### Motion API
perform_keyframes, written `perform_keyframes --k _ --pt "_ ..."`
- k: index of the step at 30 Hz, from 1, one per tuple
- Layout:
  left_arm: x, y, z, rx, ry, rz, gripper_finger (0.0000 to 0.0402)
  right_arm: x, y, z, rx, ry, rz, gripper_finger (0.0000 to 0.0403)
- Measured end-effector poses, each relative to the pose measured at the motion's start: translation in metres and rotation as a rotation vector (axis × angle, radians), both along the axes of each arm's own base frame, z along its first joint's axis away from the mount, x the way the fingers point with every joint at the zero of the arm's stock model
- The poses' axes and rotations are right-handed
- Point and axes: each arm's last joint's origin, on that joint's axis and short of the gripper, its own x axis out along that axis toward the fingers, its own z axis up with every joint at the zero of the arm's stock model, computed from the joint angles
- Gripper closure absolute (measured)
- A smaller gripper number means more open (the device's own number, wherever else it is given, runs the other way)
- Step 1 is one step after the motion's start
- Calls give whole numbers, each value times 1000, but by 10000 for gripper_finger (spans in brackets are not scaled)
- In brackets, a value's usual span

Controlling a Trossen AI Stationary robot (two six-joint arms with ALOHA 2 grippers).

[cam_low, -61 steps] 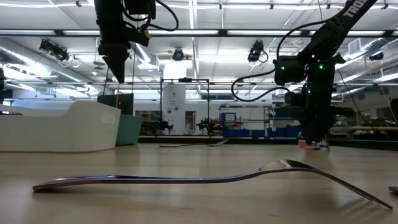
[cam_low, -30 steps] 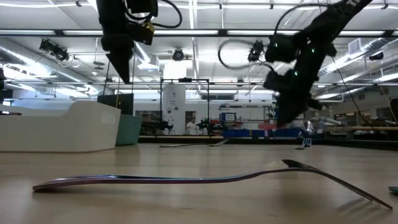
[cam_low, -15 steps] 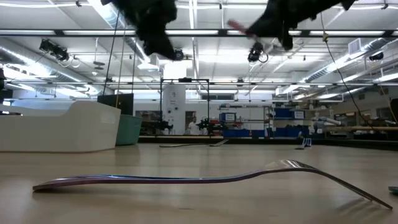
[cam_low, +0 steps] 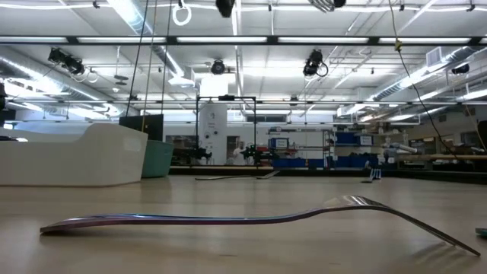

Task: Sort silverware by color (type)
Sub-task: Put the pink fork into the green bin

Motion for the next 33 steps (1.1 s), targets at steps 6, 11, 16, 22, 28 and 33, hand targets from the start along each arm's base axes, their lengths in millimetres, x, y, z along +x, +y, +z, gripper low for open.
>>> perform_keyframes --k 6,11,16,22,28,33 --pt "3 -13 13 -36 -118 12 299 23 13 -10 -44 -41 -34 369" --pt "3 -14 13 -39 -123 13 299 37 18 -20 -44 -50 -56 369" --pt "4 -14 12 -49 -112 24 299 46 20 -26 -47 -56 -67 369" --pt "5 -14 11 -49 -110 33 299 45 20 -26 -44 -55 -83 368" --pt "4 -13 7 -51 -66 48 299 38 20 -19 -61 -68 -131 369" --pt "5 -12 7 -37 -70 75 299 35 27 -18 -60 -70 -108 368"
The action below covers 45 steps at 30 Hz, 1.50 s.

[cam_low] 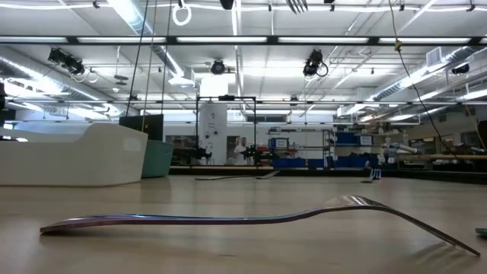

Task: Sort silverware by color (type)
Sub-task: Put the pink fork into the green bin

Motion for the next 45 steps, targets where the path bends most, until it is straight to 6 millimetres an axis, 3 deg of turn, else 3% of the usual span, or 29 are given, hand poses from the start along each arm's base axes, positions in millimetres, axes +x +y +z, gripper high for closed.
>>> perform_keyframes --k 22,32,45 --pt "4 0 1 23 -38 -3 300 20 -4 -21 21 49 -7 368" --pt "8 8 -10 52 21 8 360 22 -5 -23 26 53 -12 366" --pt "8 11 -14 60 47 27 360 22 -6 -23 0 57 -63 303"
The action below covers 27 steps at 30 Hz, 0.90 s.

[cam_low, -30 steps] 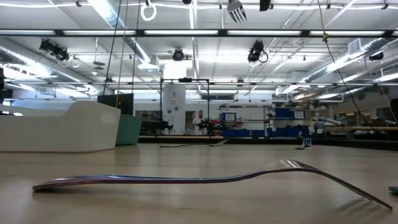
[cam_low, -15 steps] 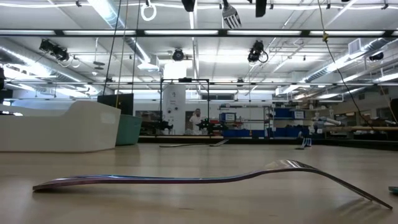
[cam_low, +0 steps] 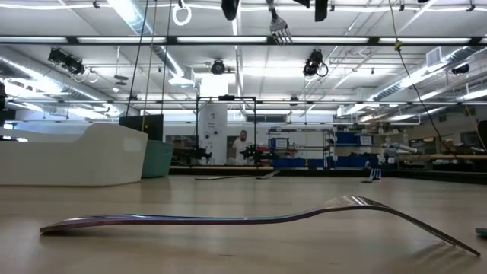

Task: Sort silverware by color (type)
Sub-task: Put the pink fork into the green bin

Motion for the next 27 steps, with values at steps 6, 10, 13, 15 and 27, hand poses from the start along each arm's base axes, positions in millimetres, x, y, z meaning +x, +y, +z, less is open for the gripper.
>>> perform_keyframes --k 6,10,13,15,27 --pt "-8 11 -3 32 74 28 360 -3 -1 3 6 -8 -61 279" --pt "-23 31 -7 27 180 94 360 -8 3 4 -1 23 -70 278" --pt "-39 46 -10 40 278 195 360 -11 7 3 -17 62 -49 278" --pt "-48 57 -14 60 358 265 359 -12 9 0 -23 93 -38 277" --pt "-102 104 -25 208 678 542 356 -12 10 -7 -29 162 -35 277"
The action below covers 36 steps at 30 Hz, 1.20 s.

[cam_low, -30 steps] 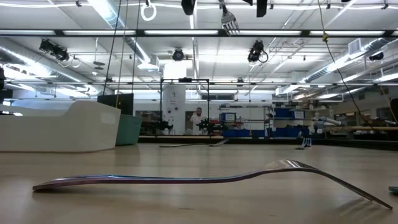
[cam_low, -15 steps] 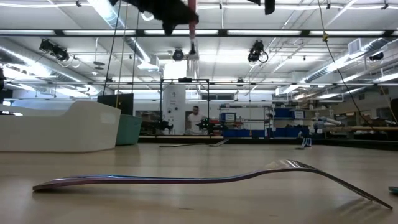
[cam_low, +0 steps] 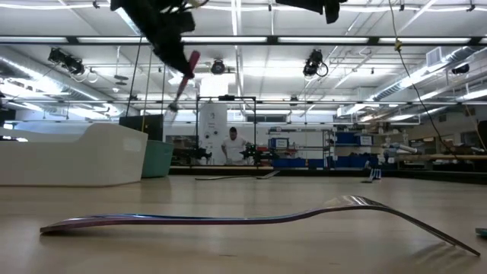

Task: Sort silverware by color (type)
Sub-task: Put the pink fork into the green bin, then put the blue fork into the white bin

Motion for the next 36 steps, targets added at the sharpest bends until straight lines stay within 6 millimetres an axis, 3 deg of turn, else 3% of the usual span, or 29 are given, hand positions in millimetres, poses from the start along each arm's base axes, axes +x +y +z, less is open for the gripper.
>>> perform_keyframes --k 14,20,30,36 --pt "-57 36 -26 -60 448 236 355 0 -1 -1 -4 10 -2 277" --pt "-55 47 -37 -59 517 209 354 0 -1 -1 10 5 -5 277" --pt "-40 64 -71 -112 664 173 329 0 -1 -1 11 7 -6 277" --pt "-38 67 -75 -98 701 187 315 0 -1 -2 9 11 -6 277"
